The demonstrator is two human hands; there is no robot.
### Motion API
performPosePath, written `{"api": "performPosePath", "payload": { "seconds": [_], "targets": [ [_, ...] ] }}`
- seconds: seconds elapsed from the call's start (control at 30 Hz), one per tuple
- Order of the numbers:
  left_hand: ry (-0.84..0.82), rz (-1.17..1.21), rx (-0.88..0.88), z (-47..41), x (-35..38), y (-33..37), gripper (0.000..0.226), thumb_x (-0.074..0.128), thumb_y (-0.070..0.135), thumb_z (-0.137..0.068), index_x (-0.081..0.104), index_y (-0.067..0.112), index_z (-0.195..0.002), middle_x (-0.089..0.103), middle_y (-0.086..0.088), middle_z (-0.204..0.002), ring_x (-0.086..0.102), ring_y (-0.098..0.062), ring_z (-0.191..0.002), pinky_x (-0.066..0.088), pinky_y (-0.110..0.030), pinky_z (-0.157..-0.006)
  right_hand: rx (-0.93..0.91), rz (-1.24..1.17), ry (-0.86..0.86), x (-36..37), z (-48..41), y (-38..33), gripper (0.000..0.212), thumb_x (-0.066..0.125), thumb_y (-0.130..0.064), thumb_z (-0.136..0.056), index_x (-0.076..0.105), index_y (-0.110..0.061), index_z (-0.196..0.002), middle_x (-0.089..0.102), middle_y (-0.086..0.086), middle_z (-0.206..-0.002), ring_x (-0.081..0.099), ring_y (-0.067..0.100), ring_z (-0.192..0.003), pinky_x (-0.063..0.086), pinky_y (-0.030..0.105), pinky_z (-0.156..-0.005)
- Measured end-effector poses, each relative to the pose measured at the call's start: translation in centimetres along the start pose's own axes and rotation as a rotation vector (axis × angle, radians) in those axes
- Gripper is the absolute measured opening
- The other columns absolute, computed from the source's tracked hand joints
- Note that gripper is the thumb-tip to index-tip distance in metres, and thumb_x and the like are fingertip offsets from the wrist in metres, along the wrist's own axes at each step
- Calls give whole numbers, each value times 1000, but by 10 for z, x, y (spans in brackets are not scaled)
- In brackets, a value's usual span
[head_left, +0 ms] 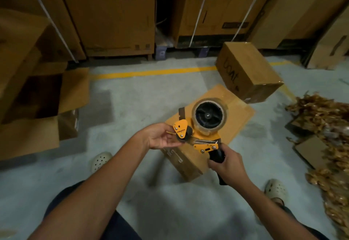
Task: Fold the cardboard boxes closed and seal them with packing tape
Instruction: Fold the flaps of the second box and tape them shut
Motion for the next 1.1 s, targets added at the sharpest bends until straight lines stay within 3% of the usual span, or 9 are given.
{"api": "performPosePath", "payload": {
  "seconds": [0.23, 0.33, 0.4, 0.47, 0.67, 0.8, 0.93, 1.03, 1.1],
  "targets": [
    [79, -271, -74, -40, -16, 5, 27, 46, -20, -92, 59, 3, -92, 66, -17, -85, 73, -23, -66, 60, -25, -57, -17, -25, 102, 9, -33, 17, 35, 80, -11, -74, 63, -22, -103, 66, -10, -82, 62, 2, -76, 48, 17, -67],
    [86, -321, -71, -61, -24, 15, 30, 44, -20, -93, 58, 4, -82, 69, -15, -69, 72, -21, -58, 58, -24, -53, -45, 5, 181, 16, -40, 24, 39, 82, -10, -72, 62, -18, -105, 66, -10, -78, 65, 7, -71, 54, 25, -64],
    [127, -345, -20, -72, -32, 31, 31, 45, -21, -92, 57, 6, -81, 69, -13, -66, 71, -19, -55, 59, -25, -51, -34, 15, 157, 27, -47, 31, 46, 82, -9, -72, 60, -17, -110, 64, -12, -78, 66, 11, -72, 55, 27, -65],
    [206, -442, 36, -79, -49, 49, 32, 47, -20, -91, 58, 7, -78, 67, -11, -65, 69, -18, -52, 59, -27, -51, -22, 31, 66, 45, -51, 37, 49, 82, -13, -74, 54, -26, -112, 64, -15, -79, 65, 6, -71, 50, 17, -63],
    [304, -796, 0, -103, -102, 70, 26, 51, -17, -90, 66, 1, -80, 68, -16, -73, 69, -18, -56, 59, -24, -53, 33, 7, -19, 92, -65, 52, 26, 81, -18, -79, 57, -25, -86, 58, -22, -67, 58, -3, -58, 41, 7, -51],
    [342, -696, 12, -122, -147, 80, 17, 58, -12, -90, 67, 0, -95, 70, -19, -79, 71, -21, -65, 62, -29, -66, 37, 5, -13, 106, -77, 66, 32, 81, -13, -76, 55, -33, -75, 57, -20, -61, 59, -6, -60, 40, 8, -51],
    [74, -574, -328, -140, -132, 11, 37, 52, 16, -100, 55, -7, -128, 66, -27, -119, 70, -34, -90, 58, -42, -87, 60, 12, -11, 114, -84, 80, 26, 80, -10, -77, 60, -26, -80, 63, -18, -68, 61, -1, -61, 44, 11, -52],
    [-56, -357, -506, -142, -113, -32, 48, 43, 40, -102, 56, -6, -112, 65, -29, -106, 65, -45, -97, 50, -51, -89, 47, 28, -13, 115, -91, 80, 21, 79, -8, -78, 63, -20, -84, 64, -13, -70, 61, 2, -63, 42, 13, -55],
    [-112, -188, -547, -146, -107, -49, 63, 37, 52, -101, 52, -8, -116, 66, -33, -104, 66, -47, -94, 52, -53, -85, 56, 16, -18, 115, -96, 81, 23, 78, -9, -79, 61, -24, -85, 66, -8, -70, 64, 9, -62, 50, 24, -56]
  ]
}}
Point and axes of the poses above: each hand's wrist, its own z-axis away from the middle knuckle, its own x-axis out of the palm, y = z × x, the point moved 8 cm from there along -z, towards the middle knuckle
